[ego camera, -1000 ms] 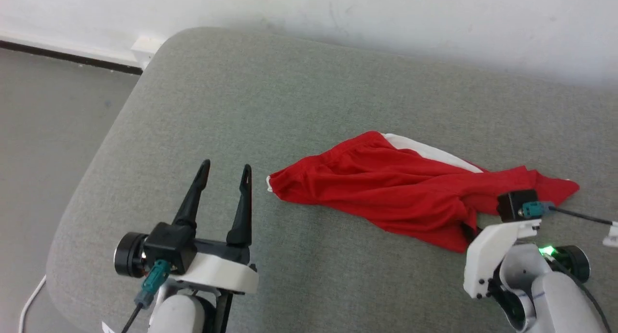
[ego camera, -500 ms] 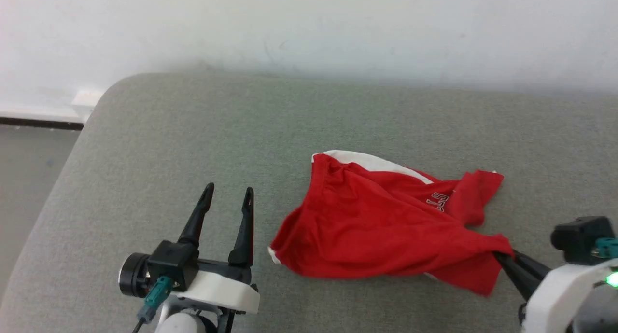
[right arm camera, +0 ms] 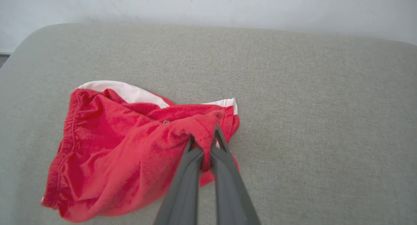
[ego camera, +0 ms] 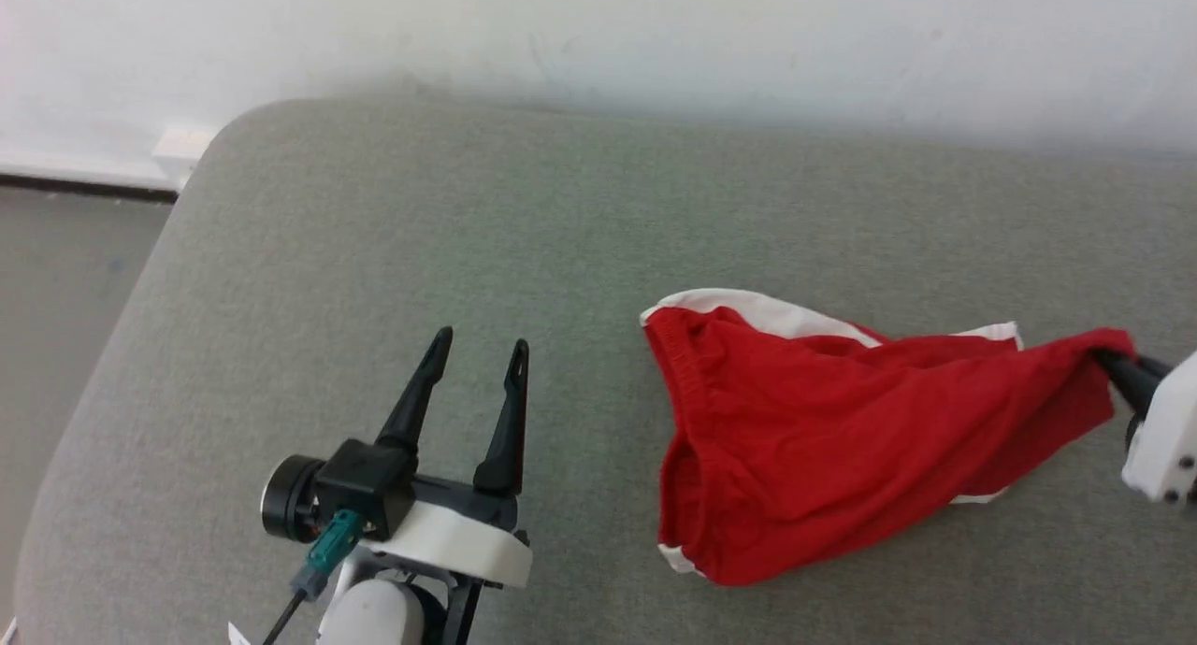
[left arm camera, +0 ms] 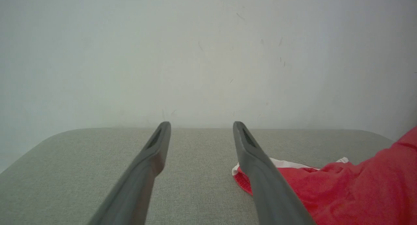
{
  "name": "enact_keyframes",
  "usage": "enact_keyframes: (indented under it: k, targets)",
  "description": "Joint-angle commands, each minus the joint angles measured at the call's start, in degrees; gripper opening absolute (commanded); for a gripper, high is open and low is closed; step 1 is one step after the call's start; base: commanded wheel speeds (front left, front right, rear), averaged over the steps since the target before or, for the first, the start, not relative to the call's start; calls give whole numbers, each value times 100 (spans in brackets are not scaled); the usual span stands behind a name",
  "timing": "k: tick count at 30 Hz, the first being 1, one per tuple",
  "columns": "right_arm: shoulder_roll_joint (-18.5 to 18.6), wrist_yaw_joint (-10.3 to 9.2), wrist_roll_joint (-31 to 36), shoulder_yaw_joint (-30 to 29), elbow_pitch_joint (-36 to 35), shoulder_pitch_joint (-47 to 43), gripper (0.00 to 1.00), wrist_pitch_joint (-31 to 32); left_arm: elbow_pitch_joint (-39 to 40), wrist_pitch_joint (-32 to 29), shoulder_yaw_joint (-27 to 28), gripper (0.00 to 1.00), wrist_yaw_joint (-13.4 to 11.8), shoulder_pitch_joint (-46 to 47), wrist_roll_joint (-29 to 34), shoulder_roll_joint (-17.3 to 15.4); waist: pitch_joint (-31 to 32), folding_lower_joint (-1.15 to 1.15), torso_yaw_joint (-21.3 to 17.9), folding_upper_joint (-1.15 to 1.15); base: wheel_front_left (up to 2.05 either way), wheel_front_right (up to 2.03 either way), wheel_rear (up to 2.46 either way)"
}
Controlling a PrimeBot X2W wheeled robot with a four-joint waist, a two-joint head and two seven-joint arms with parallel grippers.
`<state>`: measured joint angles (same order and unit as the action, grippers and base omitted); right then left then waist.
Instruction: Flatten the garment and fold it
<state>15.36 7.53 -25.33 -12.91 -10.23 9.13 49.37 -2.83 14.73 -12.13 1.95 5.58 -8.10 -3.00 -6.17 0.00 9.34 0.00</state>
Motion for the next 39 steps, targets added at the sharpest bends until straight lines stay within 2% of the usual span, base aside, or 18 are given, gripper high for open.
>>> enact_keyframes:
  k: [1,9,12,13,14,19,24,31,34,39]
  targets:
    - [4,-4,52,-23,67,125,0,-43,-16,27,-15,100,-6,76,-40,11,-357,0,351,0,0,0,0]
    - [234,-4,888,-271,2685,1639,0,-1052,-47,27,-255,100,-44,328,-166,12,-707,0,796,0,0,0,0]
    - [292,-4,1157,-172,3516,1989,0,-1506,-36,27,-324,100,-92,365,-209,12,-736,0,853,0,0,0,0]
    - [332,-4,1256,-112,3754,2059,88,-1668,-35,27,-348,100,-110,375,-223,12,-737,0,860,0,0,0,0]
    - [395,-4,1373,-16,3963,2107,100,-1840,-36,27,-375,100,-125,385,-239,12,-733,0,864,0,0,0,0]
    - [529,-4,1514,401,4669,2252,100,-2680,-49,27,-451,100,-146,397,-316,12,-606,0,753,0,0,0,0]
    - [667,-4,1245,821,4664,2150,100,-3652,-27,27,-439,100,-104,319,-394,12,-339,0,520,0,0,0,0]
    - [597,-4,584,1074,3663,1330,100,-5120,-107,27,-443,100,106,56,-529,12,53,0,92,0,0,0,0]
    - [490,-4,649,964,3108,736,100,-5683,-292,27,-555,100,268,-71,-559,-10,151,0,-102,0,0,0,0]
    - [-175,-4,918,645,2211,-392,100,-6143,-617,-287,-1079,100,482,-164,-674,-261,223,0,-380,0,0,0,0]
